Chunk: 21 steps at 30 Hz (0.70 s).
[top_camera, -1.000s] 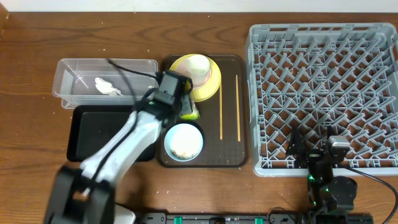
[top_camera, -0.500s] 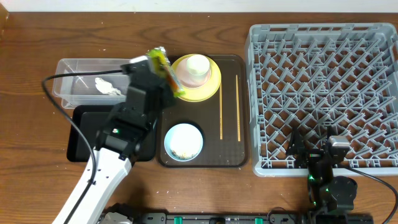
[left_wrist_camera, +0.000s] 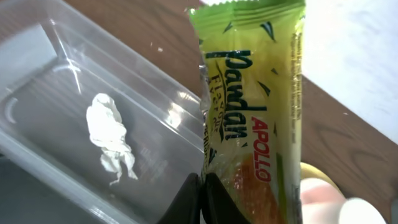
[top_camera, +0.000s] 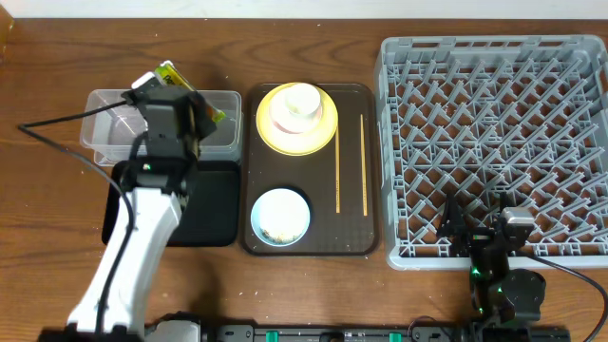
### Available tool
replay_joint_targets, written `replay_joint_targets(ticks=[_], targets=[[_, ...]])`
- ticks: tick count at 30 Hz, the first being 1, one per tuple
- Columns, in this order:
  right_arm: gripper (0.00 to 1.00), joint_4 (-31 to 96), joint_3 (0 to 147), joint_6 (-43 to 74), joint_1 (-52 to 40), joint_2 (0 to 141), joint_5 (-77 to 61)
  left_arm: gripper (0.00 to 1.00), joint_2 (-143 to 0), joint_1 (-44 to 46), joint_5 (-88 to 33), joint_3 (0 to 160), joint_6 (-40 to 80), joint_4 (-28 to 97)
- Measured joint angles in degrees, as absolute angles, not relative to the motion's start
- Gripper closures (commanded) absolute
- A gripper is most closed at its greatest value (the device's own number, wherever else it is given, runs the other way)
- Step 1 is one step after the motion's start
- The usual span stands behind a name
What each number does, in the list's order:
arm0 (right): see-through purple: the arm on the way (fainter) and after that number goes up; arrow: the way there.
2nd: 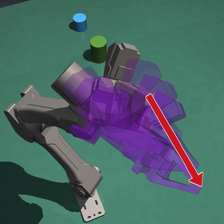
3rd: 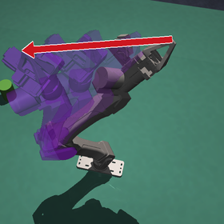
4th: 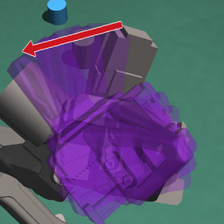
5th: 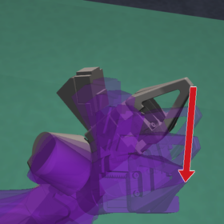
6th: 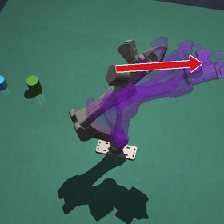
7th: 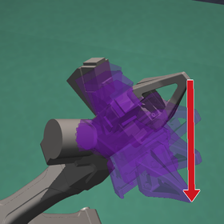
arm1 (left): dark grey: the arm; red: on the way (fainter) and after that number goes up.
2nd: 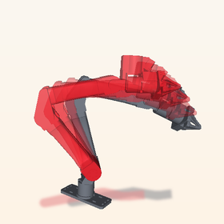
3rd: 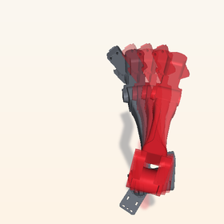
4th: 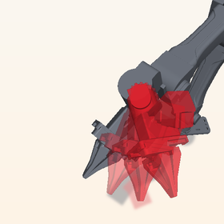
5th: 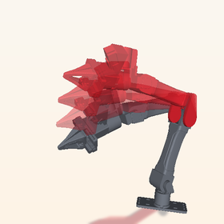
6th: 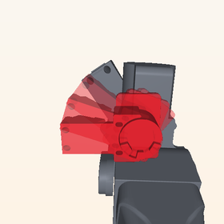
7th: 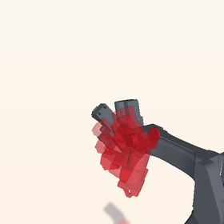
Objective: Sort waste into correct bins and load items into the dishwasher rack
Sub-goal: 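Lift the wrapper and release it into the clear bin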
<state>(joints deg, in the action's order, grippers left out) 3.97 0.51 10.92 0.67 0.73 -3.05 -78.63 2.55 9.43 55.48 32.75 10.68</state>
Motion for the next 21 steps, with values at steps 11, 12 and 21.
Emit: replay_joint_targets(ticks=[11, 12, 21], targets=[[0.01, 3.97, 0.51, 10.92, 0.67, 0.73, -3.05, 0.64, -88.97, -0.64, 5.41, 55.48, 32.82, 7.27], [0.01, 3.97, 0.51, 10.92, 0.67, 0.73, -3.05, 0.61, -89.06, -0.64, 5.26, 55.48, 32.91, 7.07], [0.01, 3.97, 0.51, 10.92, 0.67, 0.73, -3.05, 0.5, -87.81, -0.64, 2.55, 55.48, 33.21, 7.57]])
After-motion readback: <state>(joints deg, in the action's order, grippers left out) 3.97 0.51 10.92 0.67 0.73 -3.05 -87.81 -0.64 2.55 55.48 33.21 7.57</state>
